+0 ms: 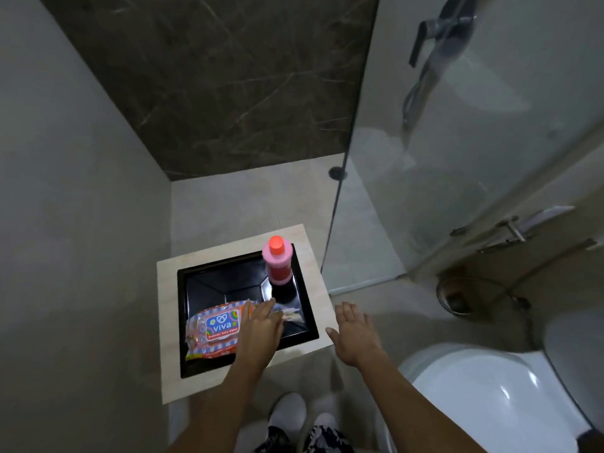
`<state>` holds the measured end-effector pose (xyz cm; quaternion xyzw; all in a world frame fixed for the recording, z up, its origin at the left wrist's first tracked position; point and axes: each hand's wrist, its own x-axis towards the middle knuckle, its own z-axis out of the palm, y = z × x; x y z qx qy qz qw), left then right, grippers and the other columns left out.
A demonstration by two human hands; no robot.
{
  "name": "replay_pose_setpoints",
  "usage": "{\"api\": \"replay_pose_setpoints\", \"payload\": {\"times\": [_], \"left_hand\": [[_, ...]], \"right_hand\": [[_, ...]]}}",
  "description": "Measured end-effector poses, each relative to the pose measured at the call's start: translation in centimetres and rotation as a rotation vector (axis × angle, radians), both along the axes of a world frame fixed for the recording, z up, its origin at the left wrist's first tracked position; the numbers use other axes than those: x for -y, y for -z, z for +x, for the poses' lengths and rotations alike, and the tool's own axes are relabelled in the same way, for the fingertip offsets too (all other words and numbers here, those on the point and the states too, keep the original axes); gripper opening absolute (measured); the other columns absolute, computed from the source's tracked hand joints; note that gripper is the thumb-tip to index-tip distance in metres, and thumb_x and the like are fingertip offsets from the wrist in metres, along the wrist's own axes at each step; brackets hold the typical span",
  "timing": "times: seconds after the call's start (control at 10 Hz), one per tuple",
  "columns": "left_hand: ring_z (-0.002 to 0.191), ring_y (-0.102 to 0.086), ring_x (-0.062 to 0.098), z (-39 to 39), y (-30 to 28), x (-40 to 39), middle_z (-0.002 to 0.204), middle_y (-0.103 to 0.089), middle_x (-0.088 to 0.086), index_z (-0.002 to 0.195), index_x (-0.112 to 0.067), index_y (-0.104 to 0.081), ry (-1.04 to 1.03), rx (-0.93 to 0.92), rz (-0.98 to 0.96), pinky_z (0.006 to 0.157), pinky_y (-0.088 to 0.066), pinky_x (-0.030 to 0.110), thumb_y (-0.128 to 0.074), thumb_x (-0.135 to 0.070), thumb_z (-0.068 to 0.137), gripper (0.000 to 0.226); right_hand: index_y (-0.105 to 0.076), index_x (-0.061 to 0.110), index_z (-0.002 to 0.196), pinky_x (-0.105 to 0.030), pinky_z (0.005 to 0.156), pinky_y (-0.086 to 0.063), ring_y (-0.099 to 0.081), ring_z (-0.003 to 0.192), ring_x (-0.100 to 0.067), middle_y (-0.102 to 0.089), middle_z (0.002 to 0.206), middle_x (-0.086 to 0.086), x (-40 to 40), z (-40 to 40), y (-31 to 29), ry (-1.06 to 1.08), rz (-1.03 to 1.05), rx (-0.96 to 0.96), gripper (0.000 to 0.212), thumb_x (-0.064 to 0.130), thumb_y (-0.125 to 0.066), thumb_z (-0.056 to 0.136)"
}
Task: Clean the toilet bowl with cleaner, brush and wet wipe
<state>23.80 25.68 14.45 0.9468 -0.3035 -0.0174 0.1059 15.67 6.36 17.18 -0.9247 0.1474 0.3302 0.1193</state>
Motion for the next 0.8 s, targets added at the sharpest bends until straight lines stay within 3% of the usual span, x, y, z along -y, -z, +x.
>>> {"api": "replay_pose_setpoints", "payload": {"times": [0.1,0.5,0.8], "left_hand": [[0.082,-0.068,0.022,1.0,1.3,0.3,0.090,-0.071,0.004,0.075,-0.018,-0.074,-0.058,-0.013,-0.016,0.094,-0.044,0.053,-0.085,-0.008,0.056,0.024],[0.091,-0.068,0.028,4.6,10.0,2.8,0.101,-0.071,0.014,0.075,-0.014,-0.076,-0.122,-0.119,0.039,0.097,-0.037,0.062,-0.084,-0.009,0.063,0.015],[0.108,-0.061,0.028,4.4,11.7,0.8,0.118,-0.064,0.014,0.096,-0.009,-0.071,-0.174,-0.115,0.110,0.106,-0.025,0.060,-0.071,-0.011,0.078,0.019]], "right_hand": [[0.001,0.010,0.154,-0.042,0.120,-0.005,0.003,0.149,-0.023,0.002,0.162,-0.009,-0.9,1.2,2.2,-0.019,0.028,0.002,0.064,0.042,-0.021,0.104],[0.001,0.008,0.154,-0.041,0.119,-0.005,0.004,0.149,-0.021,0.004,0.162,-0.008,-1.0,1.5,9.6,-0.037,0.049,-0.079,0.063,0.040,-0.020,0.104],[0.001,0.009,0.154,-0.040,0.120,-0.005,0.004,0.149,-0.022,0.003,0.162,-0.007,-0.7,1.0,10.1,0.012,0.056,-0.067,0.063,0.041,-0.020,0.104]]}}
